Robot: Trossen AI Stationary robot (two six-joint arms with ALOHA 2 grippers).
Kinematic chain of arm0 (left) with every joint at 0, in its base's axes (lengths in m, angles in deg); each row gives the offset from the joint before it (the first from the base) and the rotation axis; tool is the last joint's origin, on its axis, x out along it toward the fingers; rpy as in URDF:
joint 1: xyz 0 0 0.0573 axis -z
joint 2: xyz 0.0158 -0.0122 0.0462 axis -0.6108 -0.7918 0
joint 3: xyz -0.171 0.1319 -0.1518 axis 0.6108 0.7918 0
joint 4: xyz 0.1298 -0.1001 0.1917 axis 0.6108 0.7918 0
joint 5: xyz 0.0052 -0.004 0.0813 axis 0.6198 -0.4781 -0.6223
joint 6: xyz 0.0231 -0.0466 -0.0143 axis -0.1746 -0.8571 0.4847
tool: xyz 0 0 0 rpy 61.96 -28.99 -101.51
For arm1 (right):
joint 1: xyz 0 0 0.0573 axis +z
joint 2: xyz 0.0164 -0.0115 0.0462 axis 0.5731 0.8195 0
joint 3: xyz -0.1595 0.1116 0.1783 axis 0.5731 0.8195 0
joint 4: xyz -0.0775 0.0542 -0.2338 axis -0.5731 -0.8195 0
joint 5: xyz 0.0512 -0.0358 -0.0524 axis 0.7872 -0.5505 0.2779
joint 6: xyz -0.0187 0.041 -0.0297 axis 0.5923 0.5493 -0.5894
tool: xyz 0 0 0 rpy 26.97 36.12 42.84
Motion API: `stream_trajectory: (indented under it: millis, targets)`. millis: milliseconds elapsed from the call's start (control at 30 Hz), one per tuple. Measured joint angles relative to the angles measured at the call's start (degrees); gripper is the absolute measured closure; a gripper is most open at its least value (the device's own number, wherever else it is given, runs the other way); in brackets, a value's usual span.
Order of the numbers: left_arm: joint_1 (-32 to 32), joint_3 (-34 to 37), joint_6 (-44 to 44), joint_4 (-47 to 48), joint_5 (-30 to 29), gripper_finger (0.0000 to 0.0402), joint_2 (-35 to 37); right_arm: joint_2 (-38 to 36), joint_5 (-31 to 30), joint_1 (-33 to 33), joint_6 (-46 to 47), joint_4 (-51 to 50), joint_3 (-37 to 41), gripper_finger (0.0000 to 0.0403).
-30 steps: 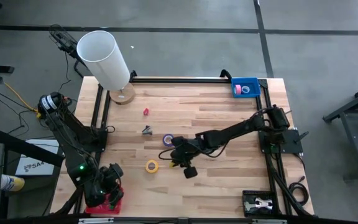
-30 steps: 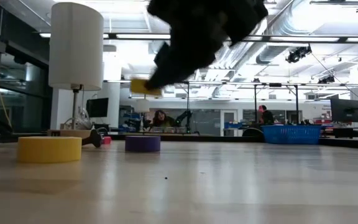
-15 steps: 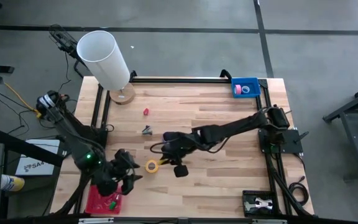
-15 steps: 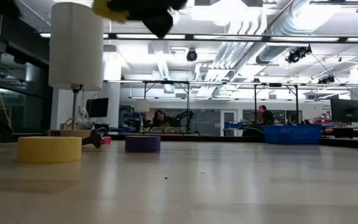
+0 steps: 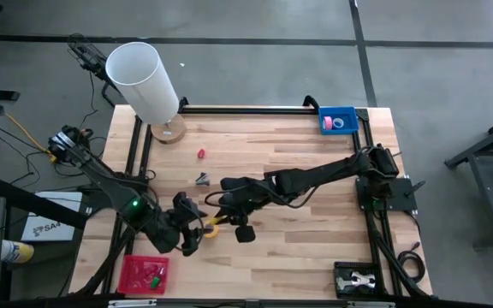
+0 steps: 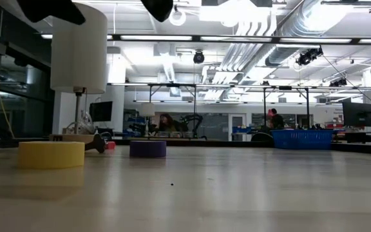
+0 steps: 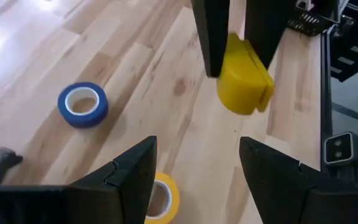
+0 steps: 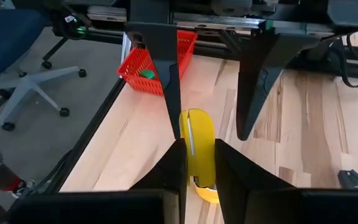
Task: Pick and place Stapler, Stapler remover, tape
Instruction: Put the yellow stapler into the red bin
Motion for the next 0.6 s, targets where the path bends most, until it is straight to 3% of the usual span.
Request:
stream_trajectory:
  millis: [600]
  targets:
    - [-0.8,0.0,4.1,-2.6,-1.7,0.0177,0.0,0.0,-4.7,0.0,1.6,-3.2,0.1,0.0357]
